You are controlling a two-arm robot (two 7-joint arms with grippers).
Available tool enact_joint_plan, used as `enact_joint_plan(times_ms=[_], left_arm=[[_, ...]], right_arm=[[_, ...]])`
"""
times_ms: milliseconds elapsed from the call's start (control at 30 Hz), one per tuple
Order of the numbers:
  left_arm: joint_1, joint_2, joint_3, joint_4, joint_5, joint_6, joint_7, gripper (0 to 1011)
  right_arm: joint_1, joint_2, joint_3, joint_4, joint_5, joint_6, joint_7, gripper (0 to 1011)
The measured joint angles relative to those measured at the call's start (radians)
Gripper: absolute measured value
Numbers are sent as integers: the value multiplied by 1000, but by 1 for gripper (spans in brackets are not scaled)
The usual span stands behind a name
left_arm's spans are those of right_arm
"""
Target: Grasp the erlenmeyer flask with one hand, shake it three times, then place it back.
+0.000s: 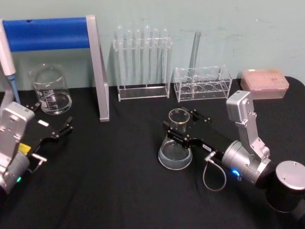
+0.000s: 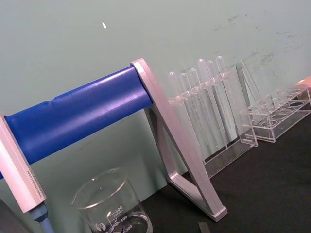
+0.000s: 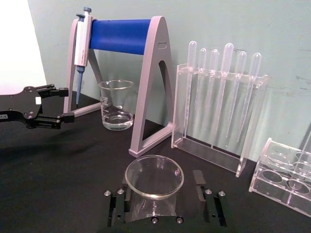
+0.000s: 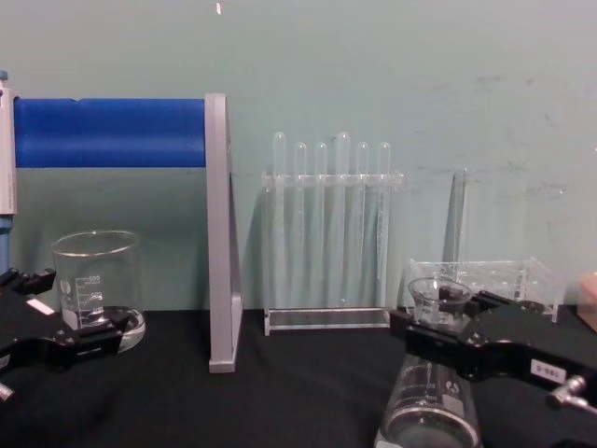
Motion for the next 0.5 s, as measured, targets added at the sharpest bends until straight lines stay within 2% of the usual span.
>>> enact_joint_plan(times_ms=[100, 133, 167, 233, 400, 500], left_arm=[[0, 0, 0, 0, 0, 0, 0, 1001], [0, 0, 0, 0, 0, 0, 0, 1001], [0, 0, 0, 0, 0, 0, 0, 1001], [0, 0, 0, 0, 0, 0, 0, 1001], [0, 0, 0, 0, 0, 0, 0, 1001], [0, 0, 0, 0, 0, 0, 0, 1001]], right_arm=[[0, 0, 0, 0, 0, 0, 0, 706], [0, 0, 0, 0, 0, 0, 0, 651], [0, 0, 0, 0, 0, 0, 0, 651], [0, 0, 0, 0, 0, 0, 0, 539], [0, 0, 0, 0, 0, 0, -1, 449], [0, 0, 0, 0, 0, 0, -1, 449]])
